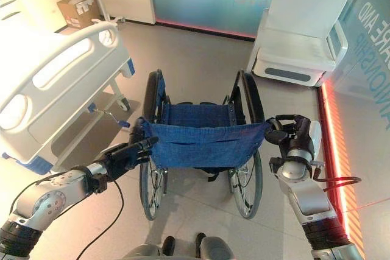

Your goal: Push the wheelchair next to the bed

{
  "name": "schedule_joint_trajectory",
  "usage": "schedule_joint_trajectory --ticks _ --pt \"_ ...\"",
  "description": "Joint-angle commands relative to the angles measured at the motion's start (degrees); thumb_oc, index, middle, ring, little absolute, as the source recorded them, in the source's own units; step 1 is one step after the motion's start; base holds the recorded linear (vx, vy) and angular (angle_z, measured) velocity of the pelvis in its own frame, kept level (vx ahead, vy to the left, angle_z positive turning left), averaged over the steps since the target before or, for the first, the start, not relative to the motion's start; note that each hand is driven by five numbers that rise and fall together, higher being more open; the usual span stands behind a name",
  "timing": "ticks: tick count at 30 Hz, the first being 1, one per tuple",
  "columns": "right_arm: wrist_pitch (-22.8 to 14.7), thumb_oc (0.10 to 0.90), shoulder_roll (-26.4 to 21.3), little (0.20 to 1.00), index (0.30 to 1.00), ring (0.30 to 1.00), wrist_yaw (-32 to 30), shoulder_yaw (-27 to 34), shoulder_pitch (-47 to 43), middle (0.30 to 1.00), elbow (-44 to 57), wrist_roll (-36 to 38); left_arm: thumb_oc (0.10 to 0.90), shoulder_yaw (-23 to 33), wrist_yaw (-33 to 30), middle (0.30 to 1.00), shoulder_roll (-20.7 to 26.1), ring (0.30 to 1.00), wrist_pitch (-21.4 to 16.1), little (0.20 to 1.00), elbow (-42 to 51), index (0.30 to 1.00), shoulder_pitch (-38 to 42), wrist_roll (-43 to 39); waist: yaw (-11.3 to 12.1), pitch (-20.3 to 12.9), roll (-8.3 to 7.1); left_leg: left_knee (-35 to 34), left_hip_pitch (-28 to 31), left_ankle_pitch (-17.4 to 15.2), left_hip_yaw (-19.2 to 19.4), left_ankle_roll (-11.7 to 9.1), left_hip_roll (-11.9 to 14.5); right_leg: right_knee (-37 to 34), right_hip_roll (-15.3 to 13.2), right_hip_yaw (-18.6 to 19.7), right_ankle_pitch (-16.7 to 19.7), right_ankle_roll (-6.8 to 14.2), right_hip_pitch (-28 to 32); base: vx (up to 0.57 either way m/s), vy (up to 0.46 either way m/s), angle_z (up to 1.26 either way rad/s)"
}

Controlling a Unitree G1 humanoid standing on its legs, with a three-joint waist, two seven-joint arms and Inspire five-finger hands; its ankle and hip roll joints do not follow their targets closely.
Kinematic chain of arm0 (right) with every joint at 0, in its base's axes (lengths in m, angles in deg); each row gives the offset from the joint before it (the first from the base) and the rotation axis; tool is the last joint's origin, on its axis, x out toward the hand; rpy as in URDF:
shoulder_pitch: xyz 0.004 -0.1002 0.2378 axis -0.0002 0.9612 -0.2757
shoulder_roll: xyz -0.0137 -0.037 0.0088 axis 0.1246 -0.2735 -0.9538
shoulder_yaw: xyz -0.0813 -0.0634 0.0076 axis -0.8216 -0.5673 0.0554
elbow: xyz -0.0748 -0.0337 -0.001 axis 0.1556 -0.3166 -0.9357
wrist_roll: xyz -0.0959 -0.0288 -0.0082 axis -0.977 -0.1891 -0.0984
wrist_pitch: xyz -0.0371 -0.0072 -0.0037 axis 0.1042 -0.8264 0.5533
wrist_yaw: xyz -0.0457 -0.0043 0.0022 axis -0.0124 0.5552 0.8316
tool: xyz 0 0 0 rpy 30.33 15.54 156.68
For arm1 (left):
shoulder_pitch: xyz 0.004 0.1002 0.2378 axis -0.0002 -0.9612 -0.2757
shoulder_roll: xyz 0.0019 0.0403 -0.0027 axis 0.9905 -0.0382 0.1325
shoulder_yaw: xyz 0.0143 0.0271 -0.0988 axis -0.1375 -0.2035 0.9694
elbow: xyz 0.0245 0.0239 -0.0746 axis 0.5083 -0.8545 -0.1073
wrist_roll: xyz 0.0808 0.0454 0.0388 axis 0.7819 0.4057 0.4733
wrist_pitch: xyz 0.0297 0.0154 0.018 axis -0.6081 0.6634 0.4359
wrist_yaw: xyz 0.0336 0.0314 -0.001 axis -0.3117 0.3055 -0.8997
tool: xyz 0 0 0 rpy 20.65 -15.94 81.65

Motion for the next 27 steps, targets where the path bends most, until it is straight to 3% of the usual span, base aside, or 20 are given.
schedule_joint_trajectory --ticks 1,12,27 --pt "-7.4 0.4 8.1 0.3 0.3 0.3 1.9 -5.3 2.9 0.3 2.3 9.0 0.4 1.4 -1.6 0.3 -4.9 0.3 -5.4 0.3 6.9 0.3 0.3 -4.5 -1.1 0.9 1.95 -2.9 7.8 -4.4 1.7 5.5 -4.1 -5.3 1.6 0.7 16.9 4.3 -9.1 0.04 -0.001 -0.01" --pt "-6.7 0.4 8.8 0.3 0.3 0.3 3.2 -4.9 4.6 0.3 1.7 8.0 0.4 3.3 -5.2 0.3 -6.6 0.3 -3.9 0.3 6.8 0.3 0.4 -8.7 -1.4 0.7 1.34 -2.9 8.7 -4.3 1.8 5.7 -4.1 -5.1 1.8 0.8 17.0 4.3 -8.4 0.05 -0.003 -0.01" --pt "-5.5 0.4 9.8 0.3 0.3 0.3 3.8 -3.7 7.8 0.3 3.0 7.4 0.4 5.0 -6.9 0.3 -9.4 0.3 -3.9 0.3 6.9 0.3 -1.8 -7.5 -1.6 -0.1 0.34 -1.8 9.4 -4.6 2.0 6.1 -3.9 -3.6 2.5 -0.8 15.0 3.4 -7.1 0.1 -0.072 0.0"
